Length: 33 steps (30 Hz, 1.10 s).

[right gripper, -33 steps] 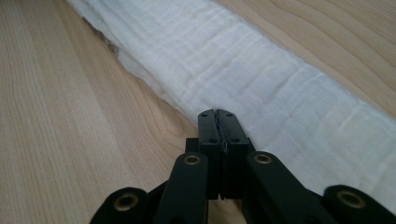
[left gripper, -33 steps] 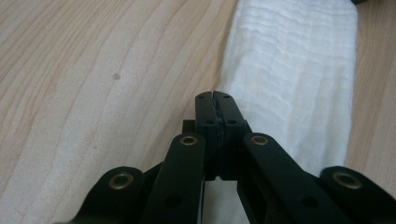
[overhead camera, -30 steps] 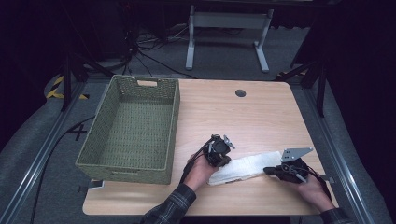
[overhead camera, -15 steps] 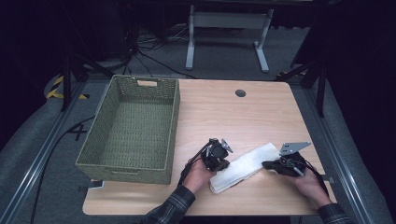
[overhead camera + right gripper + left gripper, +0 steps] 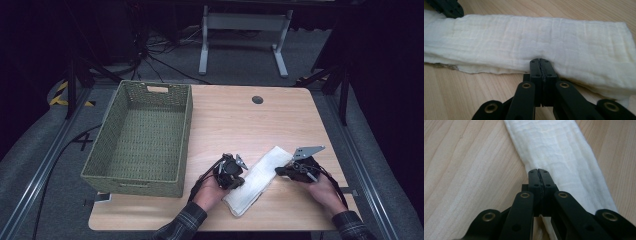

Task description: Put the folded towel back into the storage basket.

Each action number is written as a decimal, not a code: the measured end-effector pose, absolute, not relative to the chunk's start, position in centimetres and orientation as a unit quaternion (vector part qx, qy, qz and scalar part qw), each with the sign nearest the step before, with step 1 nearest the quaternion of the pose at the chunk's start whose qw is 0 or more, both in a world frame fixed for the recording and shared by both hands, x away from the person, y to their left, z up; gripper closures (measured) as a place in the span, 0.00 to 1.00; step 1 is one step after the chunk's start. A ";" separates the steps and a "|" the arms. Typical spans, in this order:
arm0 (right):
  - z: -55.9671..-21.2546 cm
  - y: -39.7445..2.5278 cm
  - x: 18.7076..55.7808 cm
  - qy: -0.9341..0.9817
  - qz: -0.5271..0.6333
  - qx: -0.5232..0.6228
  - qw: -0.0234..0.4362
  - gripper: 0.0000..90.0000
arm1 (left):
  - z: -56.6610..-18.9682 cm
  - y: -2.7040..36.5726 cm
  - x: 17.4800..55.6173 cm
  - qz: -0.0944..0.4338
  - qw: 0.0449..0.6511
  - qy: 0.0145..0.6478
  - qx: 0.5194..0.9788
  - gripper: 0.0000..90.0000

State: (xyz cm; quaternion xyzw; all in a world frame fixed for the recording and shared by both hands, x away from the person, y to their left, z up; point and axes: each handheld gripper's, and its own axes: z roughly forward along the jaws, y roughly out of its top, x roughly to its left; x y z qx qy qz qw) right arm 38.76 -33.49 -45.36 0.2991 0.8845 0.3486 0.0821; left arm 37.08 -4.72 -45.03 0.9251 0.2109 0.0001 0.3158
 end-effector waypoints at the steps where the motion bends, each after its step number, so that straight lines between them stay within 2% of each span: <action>1: -45.4 -33.3 38.9 0.885 0.348 0.298 0.083 1.00 | -44.9 -4.7 37.0 -0.004 0.308 0.209 0.928 1.00; 23: -45.5 -29.8 42.0 0.889 0.357 0.274 0.087 1.00 | -45.0 -6.5 34.0 -0.021 0.312 0.165 0.935 1.00; 29: -45.4 -29.5 42.0 0.890 0.359 0.268 0.087 1.00 | -44.9 -6.9 33.7 -0.023 0.309 0.149 0.939 1.00; 33: -44.2 -30.2 41.1 0.882 0.383 0.262 0.082 0.98 | -44.4 -5.8 34.3 -0.014 0.323 0.168 0.931 0.99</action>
